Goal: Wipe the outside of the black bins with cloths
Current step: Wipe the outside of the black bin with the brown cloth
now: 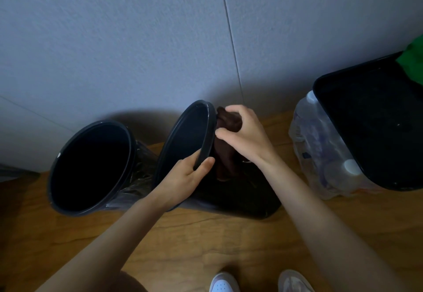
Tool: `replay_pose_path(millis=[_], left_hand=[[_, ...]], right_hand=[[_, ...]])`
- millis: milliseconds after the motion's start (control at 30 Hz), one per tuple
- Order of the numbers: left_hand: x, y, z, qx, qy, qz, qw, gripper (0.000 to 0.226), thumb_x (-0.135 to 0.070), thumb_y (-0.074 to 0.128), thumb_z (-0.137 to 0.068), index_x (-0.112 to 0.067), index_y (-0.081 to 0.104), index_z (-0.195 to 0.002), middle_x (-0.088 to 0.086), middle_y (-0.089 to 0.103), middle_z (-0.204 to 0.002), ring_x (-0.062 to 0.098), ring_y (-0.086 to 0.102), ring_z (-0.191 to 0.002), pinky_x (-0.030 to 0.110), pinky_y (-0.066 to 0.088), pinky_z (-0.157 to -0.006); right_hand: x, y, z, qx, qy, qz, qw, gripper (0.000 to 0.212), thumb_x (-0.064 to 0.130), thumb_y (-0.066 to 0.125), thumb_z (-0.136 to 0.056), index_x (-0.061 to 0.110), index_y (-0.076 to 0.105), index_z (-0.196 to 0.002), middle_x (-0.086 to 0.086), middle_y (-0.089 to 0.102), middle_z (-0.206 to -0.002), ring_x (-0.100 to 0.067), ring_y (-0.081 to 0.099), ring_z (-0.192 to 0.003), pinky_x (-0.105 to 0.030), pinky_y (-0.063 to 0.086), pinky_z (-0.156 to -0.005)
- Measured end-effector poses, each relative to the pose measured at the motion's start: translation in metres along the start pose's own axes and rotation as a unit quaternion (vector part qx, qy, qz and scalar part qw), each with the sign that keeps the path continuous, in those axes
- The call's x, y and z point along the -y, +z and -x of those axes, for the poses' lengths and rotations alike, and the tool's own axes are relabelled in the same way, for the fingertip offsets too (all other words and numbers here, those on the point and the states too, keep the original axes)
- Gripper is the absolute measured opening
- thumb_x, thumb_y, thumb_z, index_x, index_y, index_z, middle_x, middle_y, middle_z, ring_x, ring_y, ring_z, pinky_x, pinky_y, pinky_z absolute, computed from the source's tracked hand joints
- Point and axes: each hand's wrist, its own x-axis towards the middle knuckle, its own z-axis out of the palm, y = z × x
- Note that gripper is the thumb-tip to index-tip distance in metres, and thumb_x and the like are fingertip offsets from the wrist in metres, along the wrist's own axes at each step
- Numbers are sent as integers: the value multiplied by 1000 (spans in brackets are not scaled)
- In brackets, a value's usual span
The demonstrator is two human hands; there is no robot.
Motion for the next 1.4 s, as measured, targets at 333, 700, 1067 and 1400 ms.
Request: replay_pose_path(millis=[333, 700, 1067, 1400], left_hand=[[1, 1, 5, 33, -14, 2, 999, 24, -25, 40, -97, -41, 50, -112, -15, 63, -105, -11, 57, -98, 3, 43, -78], [-16, 3, -5, 1, -65, 66, 996, 32, -5, 51, -82, -18, 47, -112, 2, 59, -91, 11, 58, -79, 12, 48, -60], [-17, -10, 2, -45, -54, 30, 997, 38, 5, 47, -86, -21, 48, -114, 10, 59, -88, 10, 62, -70, 23, 53, -66], [-3, -8, -11, -126, -55, 48, 989, 13, -22, 52, -93, -20, 59, -103, -3, 65, -95, 7, 61, -88, 13, 47, -72]], right_hand=[[-68, -18, -13, -25, 92, 112, 989, 39, 41, 40, -95, 23, 58, -123, -3, 59, -124, -25, 47, -122, -33, 34, -103], [-88, -18, 20, 161, 122, 74, 976, 71, 33, 68, -80, 24, 30, -140, -4, 39, -134, -22, 45, -119, -32, 45, -90], [-94, -2, 40, -45, 74, 40, 995, 57, 47, 76, -65, 33, 55, -116, 14, 60, -108, -11, 57, -103, -41, 49, -90], [-53, 0, 33, -85, -67, 126, 986, 59, 28, 78, -67, 20, 54, -121, 3, 50, -113, -18, 40, -113, -21, 31, -87]])
